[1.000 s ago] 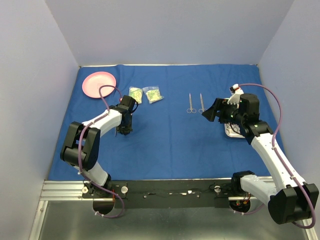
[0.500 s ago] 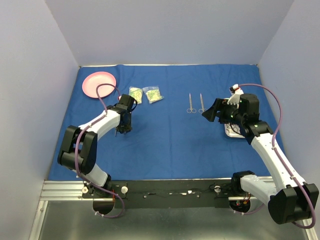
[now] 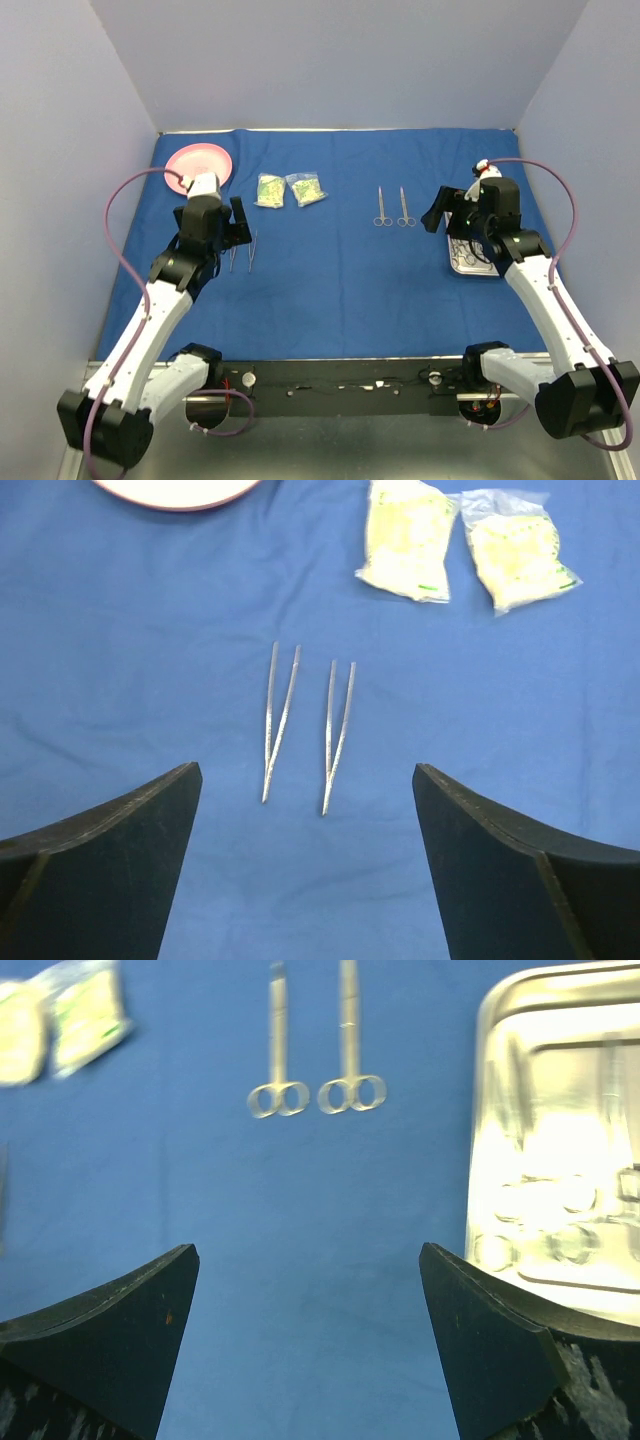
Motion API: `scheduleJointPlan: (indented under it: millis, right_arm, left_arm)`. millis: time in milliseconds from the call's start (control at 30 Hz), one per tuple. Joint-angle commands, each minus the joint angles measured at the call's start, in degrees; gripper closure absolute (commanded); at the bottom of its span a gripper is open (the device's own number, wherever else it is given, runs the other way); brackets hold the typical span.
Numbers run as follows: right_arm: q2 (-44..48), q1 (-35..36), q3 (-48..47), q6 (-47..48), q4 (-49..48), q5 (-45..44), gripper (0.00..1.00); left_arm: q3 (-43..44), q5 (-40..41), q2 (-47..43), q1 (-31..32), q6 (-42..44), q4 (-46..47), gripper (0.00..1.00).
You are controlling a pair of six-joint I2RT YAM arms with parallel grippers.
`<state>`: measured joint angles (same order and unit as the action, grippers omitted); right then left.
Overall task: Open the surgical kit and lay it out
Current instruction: Pick up the medical item from the container.
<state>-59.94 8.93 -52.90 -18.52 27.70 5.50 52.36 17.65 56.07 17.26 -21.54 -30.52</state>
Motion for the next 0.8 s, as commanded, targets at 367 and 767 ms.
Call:
scheduleJointPlan:
  millis: [367, 767]
  right_arm:
    - [-16.3, -12.0, -9.6, -0.4, 10.3, -18.0, 0.02]
    - [-34.8, -22.9, -15.8, 4.1, 9.6, -12.0, 0.28]
  left_arm:
    - [-18.6, 3.3, -14.9, -0.6, 7.8, 18.8, 0.01]
    - [-20.0, 5.3, -16.9, 2.3, 9.7, 20.9, 0.01]
